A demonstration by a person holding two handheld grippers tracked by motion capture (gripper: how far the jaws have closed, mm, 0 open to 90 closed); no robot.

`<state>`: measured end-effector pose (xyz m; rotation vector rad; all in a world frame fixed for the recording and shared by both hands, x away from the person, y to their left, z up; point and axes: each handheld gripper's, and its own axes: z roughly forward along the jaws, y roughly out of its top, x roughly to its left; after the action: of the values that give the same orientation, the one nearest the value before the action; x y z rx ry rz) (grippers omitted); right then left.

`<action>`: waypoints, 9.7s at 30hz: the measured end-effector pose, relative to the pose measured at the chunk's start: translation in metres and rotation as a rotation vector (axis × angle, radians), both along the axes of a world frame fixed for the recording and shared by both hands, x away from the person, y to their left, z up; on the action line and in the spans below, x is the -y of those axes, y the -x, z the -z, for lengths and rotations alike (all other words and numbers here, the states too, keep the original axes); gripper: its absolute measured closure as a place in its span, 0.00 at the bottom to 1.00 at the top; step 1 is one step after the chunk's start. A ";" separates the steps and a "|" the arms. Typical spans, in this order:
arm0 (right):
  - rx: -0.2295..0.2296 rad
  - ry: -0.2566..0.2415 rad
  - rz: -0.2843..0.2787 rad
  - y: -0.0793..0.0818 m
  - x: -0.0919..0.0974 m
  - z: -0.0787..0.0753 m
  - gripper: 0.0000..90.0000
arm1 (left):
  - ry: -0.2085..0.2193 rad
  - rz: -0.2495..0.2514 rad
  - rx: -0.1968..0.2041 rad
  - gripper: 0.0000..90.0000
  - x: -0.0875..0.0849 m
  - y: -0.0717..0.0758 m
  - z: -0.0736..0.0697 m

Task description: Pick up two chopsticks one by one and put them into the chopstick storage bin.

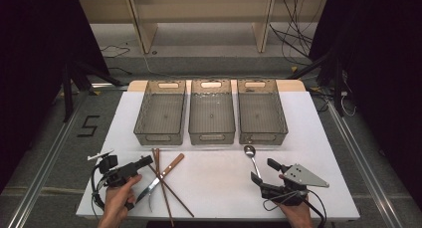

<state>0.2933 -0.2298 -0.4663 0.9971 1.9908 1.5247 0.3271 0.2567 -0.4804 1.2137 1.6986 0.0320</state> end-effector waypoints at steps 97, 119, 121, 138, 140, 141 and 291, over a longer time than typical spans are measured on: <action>0.031 -0.025 -0.039 0.004 -0.003 -0.002 0.30 | 0.170 0.169 0.116 0.93 -0.005 -0.062 -0.087; 0.024 -0.021 -0.049 0.002 -0.004 0.000 0.30 | 0.119 0.162 0.159 0.93 -0.017 -0.143 -0.143; 0.024 -0.022 -0.050 0.002 -0.004 0.000 0.30 | 0.137 0.145 0.161 0.93 -0.019 -0.150 -0.144; 0.017 -0.024 -0.059 0.002 -0.004 0.001 0.30 | 0.135 0.080 0.167 0.93 -0.022 -0.193 -0.142; 0.017 -0.025 -0.060 0.002 -0.004 0.001 0.30 | 0.125 0.071 0.168 0.93 -0.021 -0.197 -0.143; 0.018 -0.024 -0.060 0.002 -0.004 0.001 0.30 | 0.124 0.067 0.166 0.93 -0.020 -0.199 -0.144; 0.032 -0.022 -0.078 0.007 -0.007 -0.001 0.30 | -0.621 0.435 0.009 0.35 0.087 0.025 -0.031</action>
<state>0.2865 -0.2225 -0.4650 0.9075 2.0157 1.5971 0.3020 0.1694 -0.4497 2.0191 1.4191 0.3177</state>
